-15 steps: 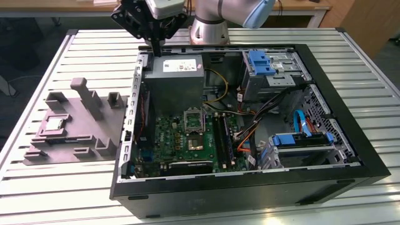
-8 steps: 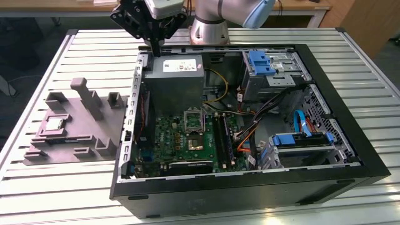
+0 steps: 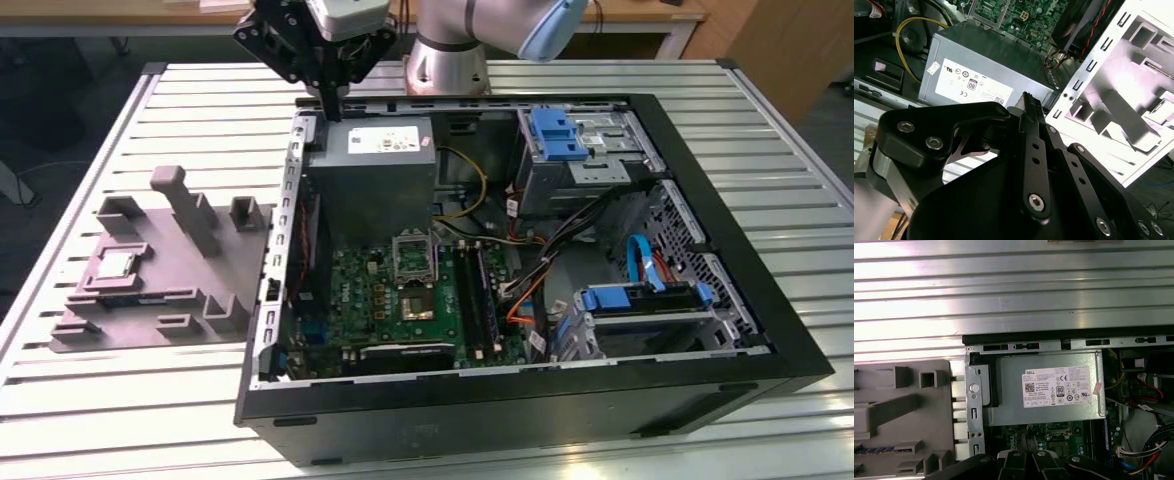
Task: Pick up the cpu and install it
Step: 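Reach for the cpu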
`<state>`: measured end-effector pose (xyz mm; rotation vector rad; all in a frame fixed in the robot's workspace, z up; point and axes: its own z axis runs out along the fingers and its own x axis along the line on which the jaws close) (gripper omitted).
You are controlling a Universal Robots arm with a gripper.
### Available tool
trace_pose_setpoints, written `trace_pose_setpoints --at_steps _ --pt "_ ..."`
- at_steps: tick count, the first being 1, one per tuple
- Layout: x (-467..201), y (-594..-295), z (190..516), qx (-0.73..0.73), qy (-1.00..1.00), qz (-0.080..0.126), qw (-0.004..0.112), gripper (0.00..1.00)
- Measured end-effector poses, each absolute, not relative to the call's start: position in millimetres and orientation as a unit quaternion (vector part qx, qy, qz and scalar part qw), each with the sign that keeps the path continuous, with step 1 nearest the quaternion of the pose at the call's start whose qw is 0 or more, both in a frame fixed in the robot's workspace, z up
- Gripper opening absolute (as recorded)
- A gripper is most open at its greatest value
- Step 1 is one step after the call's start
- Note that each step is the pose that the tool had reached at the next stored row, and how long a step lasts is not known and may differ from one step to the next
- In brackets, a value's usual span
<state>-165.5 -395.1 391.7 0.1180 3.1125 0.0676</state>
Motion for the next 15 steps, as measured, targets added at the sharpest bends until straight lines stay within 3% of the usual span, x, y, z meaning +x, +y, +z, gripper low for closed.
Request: trace_pose_setpoints --at_steps 15 --pt "-169.5 -395.1 391.7 0.038 0.999 0.022 0.013 0.11"
